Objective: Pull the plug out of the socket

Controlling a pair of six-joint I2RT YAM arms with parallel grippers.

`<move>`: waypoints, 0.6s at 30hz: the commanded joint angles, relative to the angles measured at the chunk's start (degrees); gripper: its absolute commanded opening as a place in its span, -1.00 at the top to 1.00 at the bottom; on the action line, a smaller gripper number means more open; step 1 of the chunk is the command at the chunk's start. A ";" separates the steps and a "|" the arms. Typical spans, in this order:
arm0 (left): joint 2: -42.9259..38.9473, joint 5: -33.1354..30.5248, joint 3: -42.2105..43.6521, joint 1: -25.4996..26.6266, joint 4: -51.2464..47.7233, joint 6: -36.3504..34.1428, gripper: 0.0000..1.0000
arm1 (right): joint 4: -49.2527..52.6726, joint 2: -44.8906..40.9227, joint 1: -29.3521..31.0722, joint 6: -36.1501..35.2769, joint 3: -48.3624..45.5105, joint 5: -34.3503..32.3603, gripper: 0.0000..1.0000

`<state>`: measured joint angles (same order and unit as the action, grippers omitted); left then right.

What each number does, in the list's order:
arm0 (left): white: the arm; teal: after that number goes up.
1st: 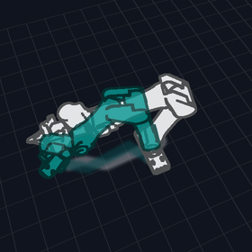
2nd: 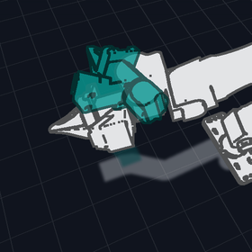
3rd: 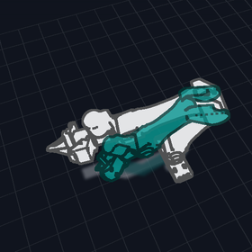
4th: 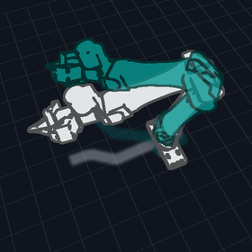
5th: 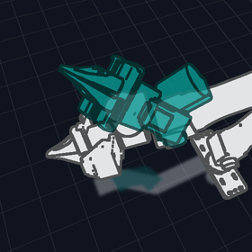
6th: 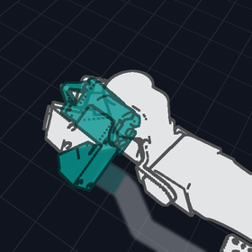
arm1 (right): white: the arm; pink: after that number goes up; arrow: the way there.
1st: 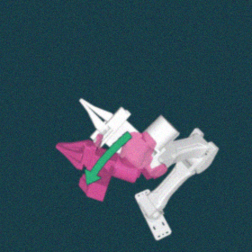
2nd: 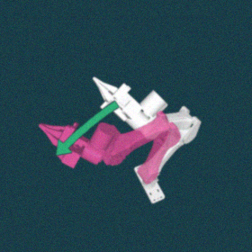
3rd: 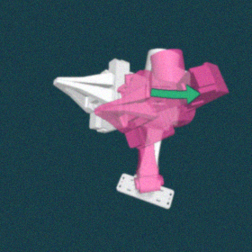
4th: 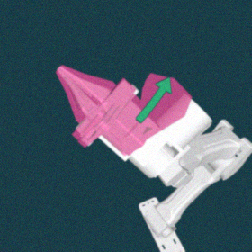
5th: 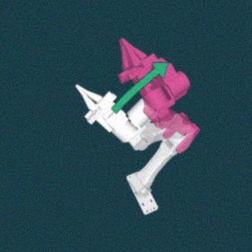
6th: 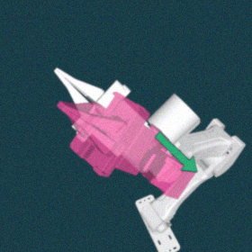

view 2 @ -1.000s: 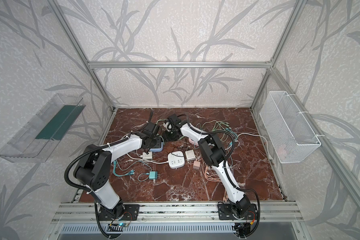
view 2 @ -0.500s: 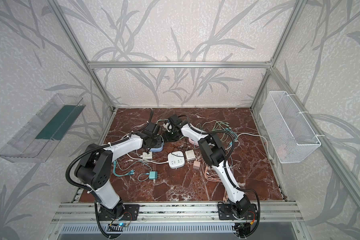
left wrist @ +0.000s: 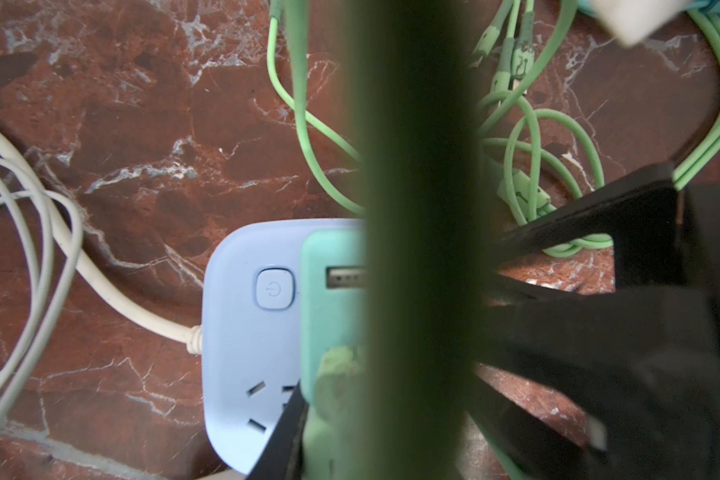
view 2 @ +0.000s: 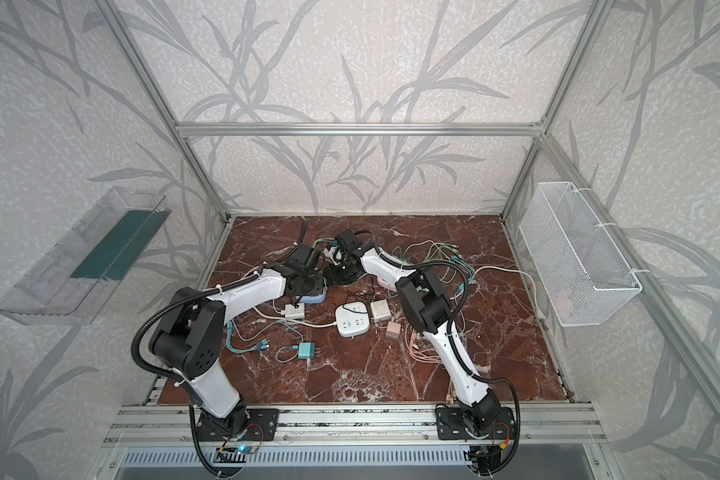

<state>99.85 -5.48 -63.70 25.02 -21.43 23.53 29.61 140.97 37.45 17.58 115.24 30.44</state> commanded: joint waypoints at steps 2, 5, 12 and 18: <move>-1.86 0.74 -0.56 0.25 1.11 -0.57 0.55 | 8.89 0.93 0.59 -2.98 -1.25 -5.09 0.01; -2.53 1.59 -0.21 0.21 1.95 -0.23 0.56 | 9.57 1.15 0.61 -3.50 -1.16 -5.36 0.02; -2.89 2.92 -0.11 0.21 2.80 0.66 0.59 | 10.95 1.55 0.60 -3.98 -0.20 -6.31 0.03; -4.27 2.48 0.07 0.21 3.08 0.92 0.60 | 12.25 2.15 0.60 -4.20 0.81 -7.63 0.03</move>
<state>99.39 -4.05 -63.53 24.99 -21.02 24.03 33.71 140.75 37.76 14.87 116.66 28.62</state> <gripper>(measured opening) 0.274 0.489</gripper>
